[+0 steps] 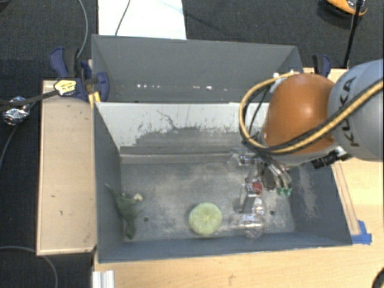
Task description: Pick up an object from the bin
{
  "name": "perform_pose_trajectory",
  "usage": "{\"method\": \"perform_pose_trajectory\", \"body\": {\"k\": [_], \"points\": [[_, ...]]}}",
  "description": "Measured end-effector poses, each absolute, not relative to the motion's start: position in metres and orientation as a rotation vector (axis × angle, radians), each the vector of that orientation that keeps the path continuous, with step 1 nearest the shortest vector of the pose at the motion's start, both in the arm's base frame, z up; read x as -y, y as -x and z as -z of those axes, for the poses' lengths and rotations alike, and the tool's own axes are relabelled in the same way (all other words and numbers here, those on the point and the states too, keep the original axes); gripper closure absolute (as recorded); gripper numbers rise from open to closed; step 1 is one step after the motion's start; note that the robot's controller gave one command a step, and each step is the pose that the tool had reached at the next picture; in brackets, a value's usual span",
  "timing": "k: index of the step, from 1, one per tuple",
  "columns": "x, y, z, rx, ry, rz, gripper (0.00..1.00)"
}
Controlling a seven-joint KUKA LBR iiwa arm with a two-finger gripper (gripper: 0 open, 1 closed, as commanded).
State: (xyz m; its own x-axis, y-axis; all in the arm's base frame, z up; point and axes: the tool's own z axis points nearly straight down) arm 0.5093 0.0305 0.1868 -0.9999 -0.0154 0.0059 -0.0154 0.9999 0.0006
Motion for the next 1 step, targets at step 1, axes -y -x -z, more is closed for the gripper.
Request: {"method": "perform_pose_trajectory", "body": {"k": [1], "points": [[-0.0304,-0.5110,-0.1913,3.144,-0.023,0.001,0.00]]}}
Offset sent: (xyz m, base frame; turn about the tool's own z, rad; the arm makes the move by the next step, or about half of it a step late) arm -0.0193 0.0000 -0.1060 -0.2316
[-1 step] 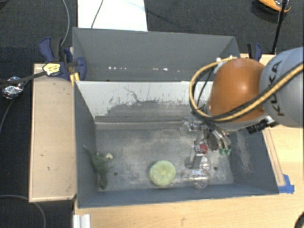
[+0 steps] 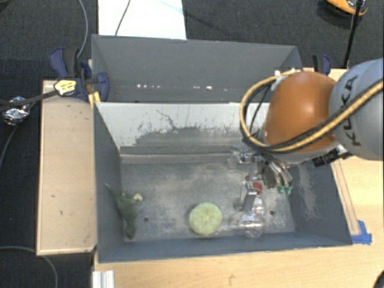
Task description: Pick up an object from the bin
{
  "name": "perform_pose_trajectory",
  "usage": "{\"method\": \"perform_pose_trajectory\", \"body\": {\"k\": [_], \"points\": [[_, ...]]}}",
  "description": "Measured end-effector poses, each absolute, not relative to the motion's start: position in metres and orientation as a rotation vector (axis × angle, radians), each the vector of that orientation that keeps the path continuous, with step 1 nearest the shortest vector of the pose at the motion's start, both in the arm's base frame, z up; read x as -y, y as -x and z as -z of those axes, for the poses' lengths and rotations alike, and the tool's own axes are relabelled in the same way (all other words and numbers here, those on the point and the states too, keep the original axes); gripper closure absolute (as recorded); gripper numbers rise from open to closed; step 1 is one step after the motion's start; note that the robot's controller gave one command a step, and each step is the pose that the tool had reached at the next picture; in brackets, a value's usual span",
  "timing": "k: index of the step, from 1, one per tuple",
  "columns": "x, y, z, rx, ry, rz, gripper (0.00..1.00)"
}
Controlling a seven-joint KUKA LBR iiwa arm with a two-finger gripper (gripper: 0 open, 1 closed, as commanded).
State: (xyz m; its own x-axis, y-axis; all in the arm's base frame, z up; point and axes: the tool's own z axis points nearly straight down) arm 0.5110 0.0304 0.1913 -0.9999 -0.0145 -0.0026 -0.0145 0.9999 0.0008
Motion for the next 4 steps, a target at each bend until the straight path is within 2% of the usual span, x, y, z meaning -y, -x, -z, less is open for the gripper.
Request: {"method": "perform_pose_trajectory", "body": {"k": [1,2,3,4], "points": [[-0.031,-0.507,-0.162,-3.132,0.111,-0.001,0.00],[-0.056,-0.508,-0.111,-3.117,0.315,0.001,0.00],[-0.068,-0.504,-0.074,-3.096,0.495,-0.005,0.00],[-0.070,-0.487,-0.072,-3.017,0.819,0.005,1.00]]}}
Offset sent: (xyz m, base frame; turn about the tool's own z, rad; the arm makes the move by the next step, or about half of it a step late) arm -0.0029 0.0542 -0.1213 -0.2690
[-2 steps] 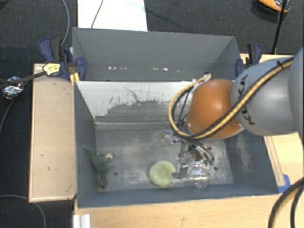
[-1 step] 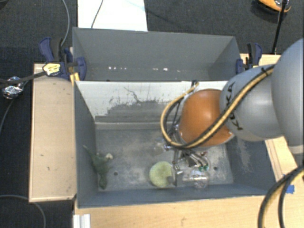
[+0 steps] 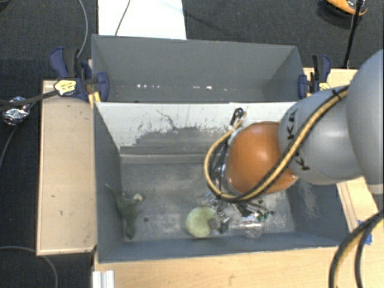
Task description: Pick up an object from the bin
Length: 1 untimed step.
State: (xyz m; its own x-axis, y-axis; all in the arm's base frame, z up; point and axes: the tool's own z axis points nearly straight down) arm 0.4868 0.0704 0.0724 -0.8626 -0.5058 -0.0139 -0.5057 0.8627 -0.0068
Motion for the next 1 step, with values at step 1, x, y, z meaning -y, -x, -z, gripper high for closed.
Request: {"method": "perform_pose_trajectory", "body": {"k": [1], "points": [[-0.0703,-0.4868,-0.0724,-3.019,0.815,0.004,1.00]]}}
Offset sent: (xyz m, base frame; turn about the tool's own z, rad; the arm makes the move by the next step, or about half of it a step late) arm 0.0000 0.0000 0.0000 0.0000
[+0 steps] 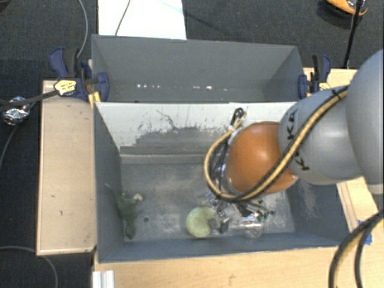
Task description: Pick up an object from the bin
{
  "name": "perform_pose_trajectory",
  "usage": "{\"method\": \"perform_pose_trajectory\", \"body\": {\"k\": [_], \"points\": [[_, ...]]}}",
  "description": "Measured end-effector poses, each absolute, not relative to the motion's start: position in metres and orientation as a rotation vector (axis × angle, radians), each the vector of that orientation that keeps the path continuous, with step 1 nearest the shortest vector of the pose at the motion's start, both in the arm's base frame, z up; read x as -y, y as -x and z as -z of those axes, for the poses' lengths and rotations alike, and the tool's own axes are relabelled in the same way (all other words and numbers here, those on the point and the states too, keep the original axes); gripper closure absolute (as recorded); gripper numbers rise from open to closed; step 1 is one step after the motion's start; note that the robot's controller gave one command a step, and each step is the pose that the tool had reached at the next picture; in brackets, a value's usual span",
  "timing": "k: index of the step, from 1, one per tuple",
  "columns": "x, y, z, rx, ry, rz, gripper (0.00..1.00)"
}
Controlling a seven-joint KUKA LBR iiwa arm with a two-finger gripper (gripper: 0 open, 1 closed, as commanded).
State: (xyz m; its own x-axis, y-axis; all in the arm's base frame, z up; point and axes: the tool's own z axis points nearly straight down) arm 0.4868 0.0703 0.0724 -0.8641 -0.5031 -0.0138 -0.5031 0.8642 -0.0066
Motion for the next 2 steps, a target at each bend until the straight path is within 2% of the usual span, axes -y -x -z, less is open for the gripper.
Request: {"method": "perform_pose_trajectory", "body": {"k": [2], "points": [[-0.0703,-0.4867,-0.0723,-3.020,0.810,0.004,1.00]]}}
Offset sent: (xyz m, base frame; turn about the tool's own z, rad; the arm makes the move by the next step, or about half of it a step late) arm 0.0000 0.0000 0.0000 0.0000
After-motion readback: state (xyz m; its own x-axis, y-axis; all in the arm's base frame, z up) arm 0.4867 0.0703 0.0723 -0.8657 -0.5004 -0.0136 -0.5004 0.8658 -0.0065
